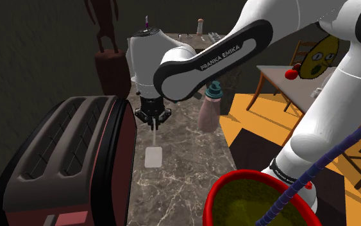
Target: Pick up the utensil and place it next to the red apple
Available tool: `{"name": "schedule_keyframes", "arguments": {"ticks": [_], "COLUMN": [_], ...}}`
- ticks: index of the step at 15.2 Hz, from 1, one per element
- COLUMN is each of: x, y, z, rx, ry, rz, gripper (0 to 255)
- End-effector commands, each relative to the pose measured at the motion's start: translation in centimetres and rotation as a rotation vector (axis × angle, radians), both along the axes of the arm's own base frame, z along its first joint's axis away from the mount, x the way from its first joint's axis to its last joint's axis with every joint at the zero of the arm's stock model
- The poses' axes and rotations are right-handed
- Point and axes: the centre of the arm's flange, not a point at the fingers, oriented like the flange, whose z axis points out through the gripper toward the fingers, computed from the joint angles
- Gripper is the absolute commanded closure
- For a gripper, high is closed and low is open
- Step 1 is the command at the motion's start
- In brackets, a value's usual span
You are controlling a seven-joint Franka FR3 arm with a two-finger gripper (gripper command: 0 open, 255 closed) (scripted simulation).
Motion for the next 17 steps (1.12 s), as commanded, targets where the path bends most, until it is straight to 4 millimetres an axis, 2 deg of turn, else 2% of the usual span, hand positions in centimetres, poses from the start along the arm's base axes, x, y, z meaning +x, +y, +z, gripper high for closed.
{"name": "schedule_keyframes", "arguments": {"ticks": [1, 17], "x": [0.0, 0.0], "y": [0.0, 0.0], "z": [1.0, 9.5], "rx": [0.0, 0.0], "ry": [0.0, 0.0], "rz": [0.0, 0.0], "gripper": [255, 255]}}
